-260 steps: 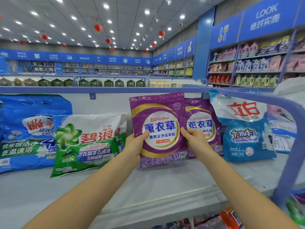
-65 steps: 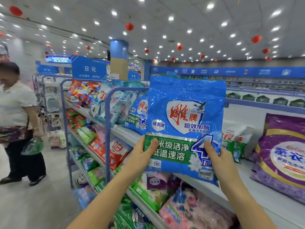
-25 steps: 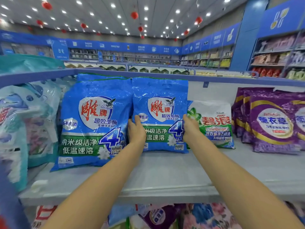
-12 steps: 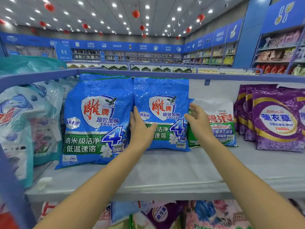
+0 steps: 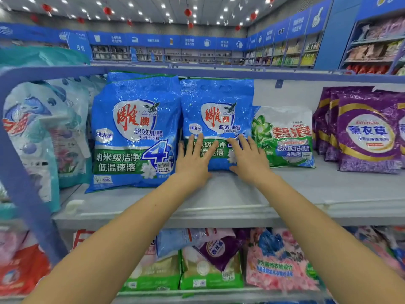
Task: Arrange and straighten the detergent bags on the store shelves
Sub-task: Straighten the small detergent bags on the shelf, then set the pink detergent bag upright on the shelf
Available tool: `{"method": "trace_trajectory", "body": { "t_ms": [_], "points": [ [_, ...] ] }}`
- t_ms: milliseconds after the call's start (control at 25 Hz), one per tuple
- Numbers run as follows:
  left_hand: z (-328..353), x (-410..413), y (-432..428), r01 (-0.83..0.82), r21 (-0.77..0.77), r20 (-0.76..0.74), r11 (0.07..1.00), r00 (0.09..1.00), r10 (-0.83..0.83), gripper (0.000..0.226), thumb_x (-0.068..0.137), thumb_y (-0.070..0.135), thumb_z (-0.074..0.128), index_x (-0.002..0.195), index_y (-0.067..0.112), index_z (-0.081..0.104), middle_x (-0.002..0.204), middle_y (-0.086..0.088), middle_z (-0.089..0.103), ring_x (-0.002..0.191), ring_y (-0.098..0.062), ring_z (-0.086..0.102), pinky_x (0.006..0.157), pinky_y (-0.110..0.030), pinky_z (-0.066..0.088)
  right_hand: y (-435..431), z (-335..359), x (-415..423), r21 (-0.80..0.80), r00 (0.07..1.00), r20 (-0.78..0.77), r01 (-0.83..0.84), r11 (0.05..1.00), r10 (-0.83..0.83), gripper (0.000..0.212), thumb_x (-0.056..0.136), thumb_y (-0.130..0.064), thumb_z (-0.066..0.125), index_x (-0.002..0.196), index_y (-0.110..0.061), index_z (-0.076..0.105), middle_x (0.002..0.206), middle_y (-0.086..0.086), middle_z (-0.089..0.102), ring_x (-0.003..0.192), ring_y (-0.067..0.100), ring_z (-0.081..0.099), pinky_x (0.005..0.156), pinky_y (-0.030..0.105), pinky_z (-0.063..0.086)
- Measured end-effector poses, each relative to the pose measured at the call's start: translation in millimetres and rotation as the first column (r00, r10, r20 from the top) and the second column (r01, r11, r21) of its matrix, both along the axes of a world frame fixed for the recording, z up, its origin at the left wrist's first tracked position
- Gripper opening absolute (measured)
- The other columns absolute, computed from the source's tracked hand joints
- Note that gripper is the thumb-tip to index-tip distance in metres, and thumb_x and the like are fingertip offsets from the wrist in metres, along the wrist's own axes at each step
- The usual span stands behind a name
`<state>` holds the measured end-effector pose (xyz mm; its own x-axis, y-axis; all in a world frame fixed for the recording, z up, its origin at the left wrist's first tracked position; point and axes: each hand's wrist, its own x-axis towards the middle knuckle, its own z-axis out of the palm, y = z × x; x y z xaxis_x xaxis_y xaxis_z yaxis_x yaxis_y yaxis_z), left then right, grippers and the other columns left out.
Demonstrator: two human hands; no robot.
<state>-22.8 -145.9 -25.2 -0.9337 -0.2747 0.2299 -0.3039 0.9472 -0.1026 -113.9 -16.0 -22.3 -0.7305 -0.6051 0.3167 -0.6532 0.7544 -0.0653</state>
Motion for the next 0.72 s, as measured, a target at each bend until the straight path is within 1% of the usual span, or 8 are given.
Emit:
{"method": "trace_trajectory", "body": {
  "t_ms": [120,200,280,360,440,480,560,720],
  "points": [
    [8.4,10.4,5.4,0.057,0.092,-0.041,0.994,0.998,-0.054,0.082,0.089,0.047,0.049,0.147,0.034,-0.008,0.156,-0.01,-0.016,0.143,-0.03,-0.013,0.115,-0.048,-0.002,7.9,4.5,2.3,-0.037,0.999,0.015,-0.031,0.999,0.032,0.072,0.088,-0.033,0.059,0.146,-0.025,0.018,0.156,0.008,0.011,0.144,0.028,0.008,0.113,0.047,0.017],
    [13.6,31.2,11.1,0.153,0.174,-0.201,0.973,0.973,-0.117,0.077,0.09,0.043,0.051,0.149,0.029,0.003,0.157,-0.009,-0.006,0.145,-0.028,-0.005,0.116,-0.047,0.002,20.4,8.7,16.0,-0.248,0.996,-0.039,-0.09,0.965,0.083,0.061,0.09,-0.031,0.056,0.143,-0.017,0.029,0.152,0.012,0.023,0.141,0.028,0.018,0.113,0.042,0.019],
    [13.0,69.1,17.9,0.296,0.185,-0.479,0.937,0.86,-0.177,0.065,0.089,0.033,0.057,0.145,0.02,0.027,0.155,-0.012,0.012,0.142,-0.03,0.013,0.116,-0.045,0.014,42.3,8.0,44.3,-0.489,0.981,-0.116,-0.191,0.851,0.154,0.047,0.09,-0.024,0.057,0.134,-0.011,0.044,0.142,0.011,0.04,0.133,0.026,0.031,0.11,0.027,0.022],
    [-2.8,112.9,22.7,0.359,0.072,-0.708,0.93,0.676,-0.206,0.045,0.086,0.023,0.058,0.129,0.012,0.046,0.146,-0.014,0.031,0.133,-0.031,0.031,0.109,-0.039,0.026,65.2,0.3,82.7,-0.633,0.962,-0.174,-0.273,0.725,0.211,0.034,0.089,-0.017,0.058,0.122,-0.01,0.055,0.128,0.006,0.051,0.123,0.016,0.04,0.103,0.009,0.021],
    [-40.3,154.1,28.9,0.324,0.016,-0.793,0.946,0.58,-0.185,0.029,0.085,0.019,0.055,0.113,0.009,0.052,0.13,-0.013,0.041,0.12,-0.03,0.043,0.101,-0.035,0.033,83.1,-22.0,121.3,-0.682,0.941,-0.225,-0.338,0.648,0.253,0.024,0.087,-0.013,0.055,0.11,-0.009,0.061,0.114,0.001,0.056,0.113,0.01,0.045,0.099,0.009,0.027],
    [-61.9,169.2,29.6,0.293,0.027,-0.799,0.956,0.58,-0.155,0.024,0.085,0.018,0.054,0.107,0.009,0.053,0.123,-0.014,0.045,0.112,-0.03,0.046,0.095,-0.034,0.036,88.3,-35.9,136.0,-0.686,0.927,-0.251,-0.375,0.624,0.28,0.021,0.087,-0.012,0.053,0.106,-0.008,0.062,0.109,-0.001,0.058,0.109,0.01,0.049,0.098,0.013,0.032],
    [-110.6,190.3,26.0,0.204,0.1,-0.739,0.974,0.671,-0.065,0.022,0.084,0.018,0.052,0.102,0.006,0.055,0.112,-0.017,0.052,0.099,-0.031,0.05,0.086,-0.034,0.037,92.8,-69.3,155.8,-0.67,0.906,-0.219,-0.41,0.619,0.363,0.02,0.086,-0.012,0.052,0.1,-0.008,0.065,0.104,-0.003,0.06,0.104,0.012,0.053,0.094,0.022,0.041],
    [-189.2,214.1,7.0,0.007,0.216,-0.429,0.976,0.899,0.088,0.032,0.079,0.02,0.051,0.104,0.002,0.057,0.109,-0.019,0.056,0.096,-0.036,0.055,0.084,-0.036,0.037,89.7,-137.6,162.6,-0.601,0.903,-0.027,-0.358,0.715,0.429,0.025,0.085,-0.018,0.049,0.102,-0.011,0.066,0.105,-0.002,0.064,0.103,0.012,0.054,0.091,0.035,0.044]
  ]
}}
